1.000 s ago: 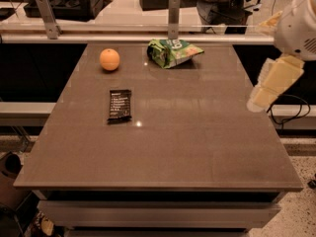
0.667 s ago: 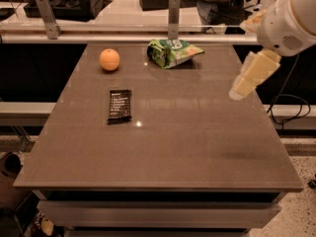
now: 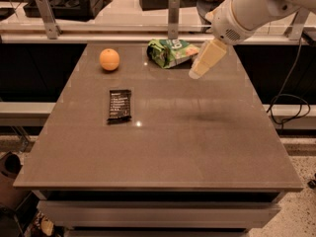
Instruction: Pick green rice chip bag
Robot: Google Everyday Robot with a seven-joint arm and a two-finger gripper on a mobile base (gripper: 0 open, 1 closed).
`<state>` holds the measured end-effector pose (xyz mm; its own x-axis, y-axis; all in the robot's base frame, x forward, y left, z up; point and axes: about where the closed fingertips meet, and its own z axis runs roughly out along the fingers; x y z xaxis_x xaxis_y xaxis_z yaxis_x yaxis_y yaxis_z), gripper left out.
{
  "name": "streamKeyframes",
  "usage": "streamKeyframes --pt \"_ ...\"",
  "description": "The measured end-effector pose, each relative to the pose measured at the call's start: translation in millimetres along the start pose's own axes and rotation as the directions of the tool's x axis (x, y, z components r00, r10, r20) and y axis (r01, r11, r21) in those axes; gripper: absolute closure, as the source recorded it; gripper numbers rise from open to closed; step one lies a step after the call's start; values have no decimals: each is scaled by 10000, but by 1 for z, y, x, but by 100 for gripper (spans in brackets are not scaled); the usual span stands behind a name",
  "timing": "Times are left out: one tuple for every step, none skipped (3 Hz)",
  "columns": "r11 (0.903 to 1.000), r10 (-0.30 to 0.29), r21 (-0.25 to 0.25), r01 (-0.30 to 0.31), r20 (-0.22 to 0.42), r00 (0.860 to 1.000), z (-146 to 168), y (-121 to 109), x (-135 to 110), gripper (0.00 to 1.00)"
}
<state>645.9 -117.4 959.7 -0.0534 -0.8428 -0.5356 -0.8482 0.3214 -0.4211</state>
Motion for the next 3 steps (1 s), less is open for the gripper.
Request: streamKeyframes --pt "10000 -1 -1 1 0 10000 0 0 0 0" --pt "9995 -298 63 298 -24 9996 12 -12 -5 0" --pt "9985 -541 34 540 214 9983 34 -31 -7 0"
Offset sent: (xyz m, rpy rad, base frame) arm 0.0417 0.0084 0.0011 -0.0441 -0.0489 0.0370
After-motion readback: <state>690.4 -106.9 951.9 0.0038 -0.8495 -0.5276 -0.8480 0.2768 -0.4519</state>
